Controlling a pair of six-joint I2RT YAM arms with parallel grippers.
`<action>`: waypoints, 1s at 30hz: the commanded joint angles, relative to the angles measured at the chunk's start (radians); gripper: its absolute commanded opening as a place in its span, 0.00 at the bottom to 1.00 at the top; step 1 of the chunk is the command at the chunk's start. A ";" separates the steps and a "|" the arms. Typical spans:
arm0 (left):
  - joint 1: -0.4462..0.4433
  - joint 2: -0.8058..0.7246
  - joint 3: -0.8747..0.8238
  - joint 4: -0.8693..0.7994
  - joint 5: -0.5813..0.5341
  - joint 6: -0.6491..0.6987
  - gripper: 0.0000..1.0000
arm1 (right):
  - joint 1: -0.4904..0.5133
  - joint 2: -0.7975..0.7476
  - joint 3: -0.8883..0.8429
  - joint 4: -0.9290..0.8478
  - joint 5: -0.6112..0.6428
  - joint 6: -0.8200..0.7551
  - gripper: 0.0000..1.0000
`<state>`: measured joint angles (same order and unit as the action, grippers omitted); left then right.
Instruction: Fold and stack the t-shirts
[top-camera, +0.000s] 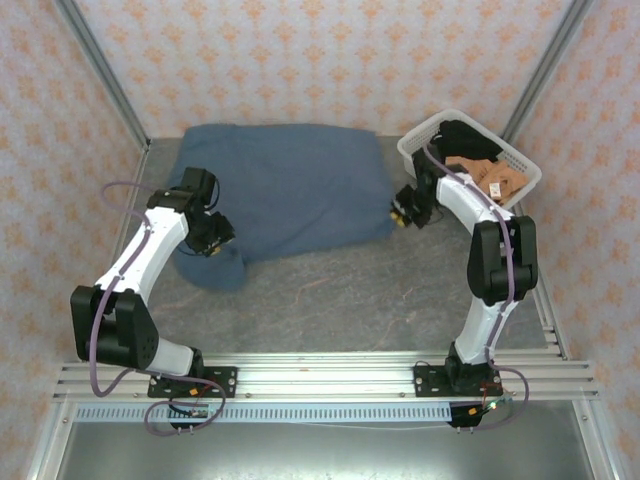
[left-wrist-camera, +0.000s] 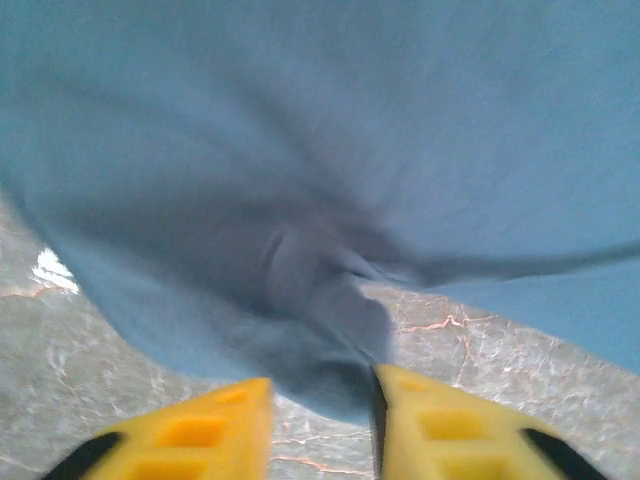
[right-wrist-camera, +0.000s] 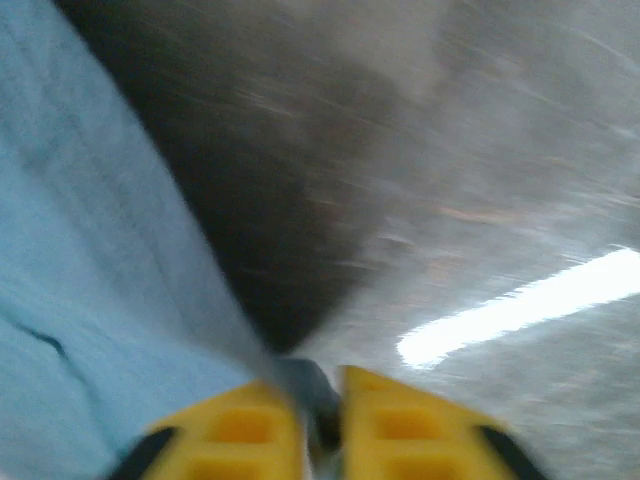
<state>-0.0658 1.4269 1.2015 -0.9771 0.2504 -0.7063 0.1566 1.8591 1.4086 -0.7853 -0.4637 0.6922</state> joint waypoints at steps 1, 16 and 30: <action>-0.002 -0.040 0.077 -0.030 -0.022 0.004 0.52 | -0.002 -0.051 -0.018 -0.015 0.112 -0.050 0.44; 0.067 0.170 -0.044 0.061 -0.046 -0.078 0.38 | 0.184 -0.167 -0.217 0.176 0.084 -0.046 0.45; 0.079 0.690 0.301 0.106 -0.016 -0.035 0.33 | 0.127 0.320 0.166 0.055 0.171 -0.056 0.35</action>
<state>0.0010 2.0224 1.4197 -0.9020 0.2337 -0.7635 0.3290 2.0922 1.5146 -0.6537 -0.3622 0.6518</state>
